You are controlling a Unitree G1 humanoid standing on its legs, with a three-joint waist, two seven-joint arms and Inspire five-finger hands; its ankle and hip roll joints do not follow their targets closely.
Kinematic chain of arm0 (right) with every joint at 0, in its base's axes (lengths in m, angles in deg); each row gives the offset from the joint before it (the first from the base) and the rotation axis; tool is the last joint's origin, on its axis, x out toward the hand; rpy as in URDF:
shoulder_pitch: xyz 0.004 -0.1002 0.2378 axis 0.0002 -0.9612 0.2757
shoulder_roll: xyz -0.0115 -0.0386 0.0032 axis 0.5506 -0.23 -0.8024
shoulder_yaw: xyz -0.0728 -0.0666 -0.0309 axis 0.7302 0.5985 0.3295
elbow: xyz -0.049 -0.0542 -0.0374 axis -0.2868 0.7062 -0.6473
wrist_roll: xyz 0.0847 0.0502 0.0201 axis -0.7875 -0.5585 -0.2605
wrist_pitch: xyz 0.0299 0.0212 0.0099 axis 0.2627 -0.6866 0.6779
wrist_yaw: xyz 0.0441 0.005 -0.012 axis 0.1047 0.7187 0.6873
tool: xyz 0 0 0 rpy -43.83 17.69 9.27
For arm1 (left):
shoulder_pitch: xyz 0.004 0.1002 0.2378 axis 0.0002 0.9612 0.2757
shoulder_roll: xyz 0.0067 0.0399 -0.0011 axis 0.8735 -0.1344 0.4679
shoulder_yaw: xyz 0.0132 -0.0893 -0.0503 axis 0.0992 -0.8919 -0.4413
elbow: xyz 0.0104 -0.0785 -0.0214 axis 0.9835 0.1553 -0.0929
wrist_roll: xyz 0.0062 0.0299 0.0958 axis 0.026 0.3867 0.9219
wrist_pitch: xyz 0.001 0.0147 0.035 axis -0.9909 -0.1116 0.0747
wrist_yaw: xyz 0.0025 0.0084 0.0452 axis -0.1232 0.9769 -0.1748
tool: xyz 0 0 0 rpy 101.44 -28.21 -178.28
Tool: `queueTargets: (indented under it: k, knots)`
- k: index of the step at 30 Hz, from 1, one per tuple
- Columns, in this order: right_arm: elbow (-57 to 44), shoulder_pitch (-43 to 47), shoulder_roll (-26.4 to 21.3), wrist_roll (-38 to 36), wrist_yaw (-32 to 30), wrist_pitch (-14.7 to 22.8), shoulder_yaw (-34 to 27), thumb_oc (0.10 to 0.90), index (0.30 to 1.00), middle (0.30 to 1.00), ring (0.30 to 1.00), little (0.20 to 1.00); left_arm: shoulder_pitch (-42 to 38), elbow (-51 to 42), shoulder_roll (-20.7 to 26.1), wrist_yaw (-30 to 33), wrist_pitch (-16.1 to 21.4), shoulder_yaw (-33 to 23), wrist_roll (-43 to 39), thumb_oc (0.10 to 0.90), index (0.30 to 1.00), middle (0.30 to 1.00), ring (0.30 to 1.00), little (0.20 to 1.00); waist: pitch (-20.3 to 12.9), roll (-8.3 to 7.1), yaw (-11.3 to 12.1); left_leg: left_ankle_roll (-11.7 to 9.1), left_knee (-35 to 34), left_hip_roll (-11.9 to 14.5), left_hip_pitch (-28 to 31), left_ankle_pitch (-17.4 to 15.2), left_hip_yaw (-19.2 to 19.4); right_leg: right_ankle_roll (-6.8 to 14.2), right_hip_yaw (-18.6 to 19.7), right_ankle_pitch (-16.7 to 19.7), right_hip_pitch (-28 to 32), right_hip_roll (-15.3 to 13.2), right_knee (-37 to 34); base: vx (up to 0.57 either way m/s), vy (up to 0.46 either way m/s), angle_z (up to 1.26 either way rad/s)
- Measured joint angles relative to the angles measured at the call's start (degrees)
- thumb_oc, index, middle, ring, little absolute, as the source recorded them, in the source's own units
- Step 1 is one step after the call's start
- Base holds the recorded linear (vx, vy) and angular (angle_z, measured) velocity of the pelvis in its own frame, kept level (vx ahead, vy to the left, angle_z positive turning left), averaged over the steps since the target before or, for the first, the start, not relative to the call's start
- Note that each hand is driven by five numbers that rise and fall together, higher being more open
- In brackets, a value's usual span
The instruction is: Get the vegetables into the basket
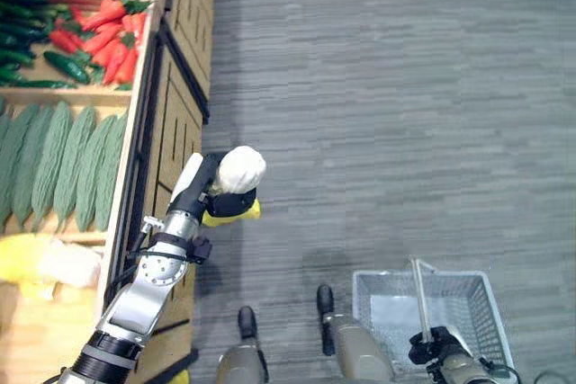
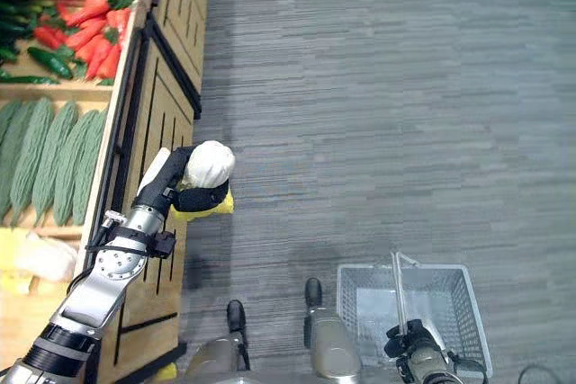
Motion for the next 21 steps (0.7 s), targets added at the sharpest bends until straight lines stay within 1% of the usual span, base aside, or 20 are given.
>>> queueTargets:
  k: [1,3,5,7,8,9,11,12,13,14,17,18,20,21]
  knots:
    - [-0.36,-0.28,0.22,-0.04,0.09,-0.39,0.39,0.4,0.3,0.3,0.3,0.3,-0.25,0.02,0.12,0.0,-0.01,-0.02,0.54,0.4,0.3,0.3,0.3,0.3,-0.04,-0.08,-0.2,0.53,0.01,-0.65,0.55,-0.34,0.67,0.1,0.61,1.51,1.52,-0.56,-2.69,0.08,0.12,-0.25]
    - [-2.16,-1.75,0.43,-0.35,0.24,-0.58,0.71,0.4,0.3,0.3,0.3,0.3,-0.38,0.03,0.74,-0.12,-0.11,0.11,2.03,0.4,0.3,0.3,0.3,0.3,-0.14,-0.2,-0.71,1.31,0.01,-1.78,2.01,-0.91,1.04,1.11,1.06,3.45,5.15,-1.94,-7.74,0.05,0.054,-0.08]
    - [-3.92,-2.27,0.4,-1.21,0.25,-1.2,1.8,0.4,0.3,0.3,0.3,0.3,-0.49,0.33,0.77,-0.05,-0.17,0.09,2.87,0.4,0.3,0.3,0.3,0.3,-0.33,-0.17,-0.62,1.58,0.0,-2.11,2.47,-1.26,1.14,1.39,1.09,4.23,6.6,-2.29,-9.71,0.04,0.039,-0.01]
    - [-10.69,-2.55,-0.25,-1.49,0.18,-2.21,2.12,0.4,0.3,0.3,0.3,0.3,-0.63,1.83,0.76,-0.31,-0.76,0.84,4.7,0.4,0.3,0.3,0.3,0.3,-0.54,0.07,-0.63,1.58,-0.05,-2.02,2.92,-1.27,1.74,1.39,1.45,4.35,6.81,-1.97,-9.68,0.04,0.017,-0.09]
    - [-12.48,-2.31,-0.97,-1.31,0.16,-2.54,2.94,0.4,0.3,0.3,0.3,0.3,-0.63,2.87,0.53,-0.67,-0.91,1.04,5.2,0.4,0.3,0.3,0.3,0.3,-0.64,0.08,-0.77,1.52,-0.05,-1.96,3.3,-1.32,2.0,1.39,1.7,4.39,7.06,-1.86,-9.68,0.03,-0.009,-0.18]
    - [-18.19,-3.06,-2.66,-1.01,0.34,-4.02,3.46,0.4,0.3,0.3,0.3,0.3,-0.7,4.9,-0.23,-1.21,-1.24,1.52,6.04,0.4,0.3,0.3,0.3,0.3,-0.89,0.32,-0.94,1.47,-0.09,-1.87,3.73,-1.49,2.66,1.41,2.23,4.48,7.24,-1.71,-9.7,0.02,-0.008,-0.21]
    - [-24.86,-3.57,-4.68,-1.03,0.0,-3.39,3.25,0.4,0.3,0.3,0.3,0.3,-0.59,8.36,-1.53,-1.41,-2.38,2.96,7.91,0.4,0.3,0.3,0.3,0.3,-1.82,0.29,-1.79,1.37,-0.33,-1.81,4.0,-1.72,3.27,1.53,2.71,4.42,7.09,-1.55,-9.73,0.01,-0.033,-0.19]
    - [-27.9,-3.07,-4.88,-1.04,0.01,-3.48,2.73,0.4,0.3,0.3,0.3,0.3,-0.37,10.03,-2.05,-1.67,-2.69,3.76,8.1,0.4,0.3,0.3,0.3,0.3,-2.37,0.11,-2.39,1.3,-0.33,-1.68,4.11,-1.76,3.44,1.99,2.79,4.04,7.08,-1.36,-9.76,0.01,-0.043,-0.13]
    - [-30.74,-3.45,-5.08,-1.03,-0.01,-3.96,2.32,0.4,0.3,0.3,0.3,0.3,-0.36,11.63,-3.01,-1.76,-2.77,4.45,8.52,0.4,0.3,0.3,0.3,0.3,-2.84,0.12,-2.55,1.28,-0.34,-1.6,4.24,-1.77,3.54,1.98,2.89,4.02,7.1,-1.28,-9.81,0.01,-0.04,-0.13]
    - [-35.27,-4.34,-5.39,-0.93,0.0,-3.9,2.21,0.4,0.3,0.3,0.3,0.3,-0.32,13.84,-4.23,-1.99,-3.4,5.8,10.01,0.4,0.3,0.3,0.3,0.3,-3.56,0.21,-2.6,1.25,-0.35,-1.51,4.41,-1.79,3.8,1.88,3.23,3.96,7.1,-1.15,-10.02,0.01,-0.03,-0.11]
    - [-42.22,-4.58,-5.06,-0.77,0.12,-3.71,2.29,0.4,0.3,0.3,0.3,0.3,-0.21,17.73,-6.71,-2.56,-4.27,8.63,11.75,0.4,0.3,0.3,0.3,0.3,-4.58,0.2,-3.11,1.16,-0.28,-1.27,4.7,-1.75,3.87,1.82,3.35,4.05,7.36,-0.91,-10.01,0.01,-0.044,-0.03]
    - [-44.61,-4.45,-4.59,0.08,0.14,-2.81,2.34,0.4,0.3,0.3,0.3,0.3,-0.22,19.73,-8.4,-2.61,-4.59,9.73,12.48,0.4,0.3,0.3,0.3,0.3,-5.04,0.24,-3.16,1.17,-0.07,-1.23,4.74,-1.73,3.88,1.36,3.41,4.52,7.38,-0.84,-10.0,0.0,-0.057,0.0]
    - [-46.52,-4.34,-4.54,0.6,0.46,-3.12,2.8,0.4,0.3,0.3,0.3,0.3,-0.52,20.74,-8.6,-2.79,-5.03,10.81,14.84,0.4,0.3,0.3,0.3,0.3,-5.19,0.3,-3.19,1.18,-0.06,-1.19,4.98,-1.72,3.92,1.1,3.32,4.72,7.64,-0.83,-9.99,0.0,-0.03,0.0]
    - [-49.37,-4.8,-4.43,0.8,0.83,-3.11,2.94,0.4,0.3,0.3,0.3,0.3,-0.7,21.27,-8.59,-2.85,-5.27,11.38,16.13,0.4,0.3,0.3,0.3,0.3,-5.24,0.39,-3.39,1.18,-0.06,-1.18,5.25,-1.72,3.92,1.1,3.32,4.72,7.92,-0.83,-9.91,-0.01,-0.043,0.01]
